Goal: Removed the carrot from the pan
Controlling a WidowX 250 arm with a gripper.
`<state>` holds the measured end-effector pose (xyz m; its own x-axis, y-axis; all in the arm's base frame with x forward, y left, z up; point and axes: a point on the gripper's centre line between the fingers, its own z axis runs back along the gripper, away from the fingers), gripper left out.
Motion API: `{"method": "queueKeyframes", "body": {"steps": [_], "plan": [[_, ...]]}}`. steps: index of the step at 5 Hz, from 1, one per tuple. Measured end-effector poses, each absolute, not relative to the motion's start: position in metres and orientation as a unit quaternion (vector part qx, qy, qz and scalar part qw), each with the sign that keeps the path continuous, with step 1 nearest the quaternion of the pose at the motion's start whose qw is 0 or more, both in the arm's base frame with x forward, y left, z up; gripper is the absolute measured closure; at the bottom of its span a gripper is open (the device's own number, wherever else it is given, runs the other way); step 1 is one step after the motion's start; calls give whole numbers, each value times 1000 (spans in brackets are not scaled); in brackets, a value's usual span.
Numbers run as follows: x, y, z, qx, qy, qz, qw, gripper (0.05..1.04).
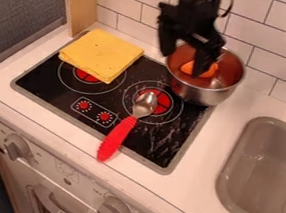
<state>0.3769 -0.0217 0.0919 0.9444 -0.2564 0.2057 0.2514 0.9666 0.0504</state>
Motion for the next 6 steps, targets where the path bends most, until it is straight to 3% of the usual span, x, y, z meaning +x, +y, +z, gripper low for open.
{"method": "queueKeyframes", "body": {"steps": [1, 3, 6], "plan": [[409, -17, 77, 13, -103, -136, 985, 83], [442, -12, 51, 20, -88, -124, 988, 83], [443, -31, 29, 27, -89, -123, 988, 83]]}}
